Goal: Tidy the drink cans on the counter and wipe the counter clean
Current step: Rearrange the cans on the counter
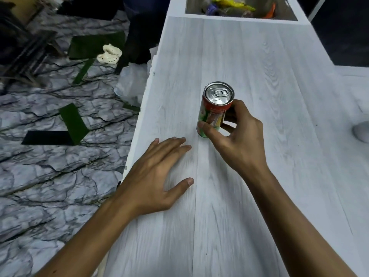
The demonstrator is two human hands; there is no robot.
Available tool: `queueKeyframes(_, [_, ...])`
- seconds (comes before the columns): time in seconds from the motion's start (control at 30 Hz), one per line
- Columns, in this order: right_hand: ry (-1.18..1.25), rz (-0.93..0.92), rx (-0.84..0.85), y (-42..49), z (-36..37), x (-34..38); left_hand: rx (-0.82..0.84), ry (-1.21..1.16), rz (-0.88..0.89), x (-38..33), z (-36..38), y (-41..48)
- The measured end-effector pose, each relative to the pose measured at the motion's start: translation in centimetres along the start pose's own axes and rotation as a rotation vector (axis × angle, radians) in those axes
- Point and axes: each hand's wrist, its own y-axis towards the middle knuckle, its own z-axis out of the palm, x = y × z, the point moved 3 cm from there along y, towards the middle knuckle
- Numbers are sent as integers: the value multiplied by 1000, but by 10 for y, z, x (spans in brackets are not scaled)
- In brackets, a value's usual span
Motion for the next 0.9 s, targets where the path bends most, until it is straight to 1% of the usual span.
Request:
queueKeyframes(0.33, [-54, 5, 10, 12, 23, -7, -7, -22, 1, 15, 1, -7])
queueKeyframes(0.7, [-68, 3, 26, 11, 29, -13, 17, -37, -3, 18, 5, -5])
queueKeyframes(0.9, [-88, 11, 67, 10, 30, -14, 19, -40, 7, 16, 6, -4])
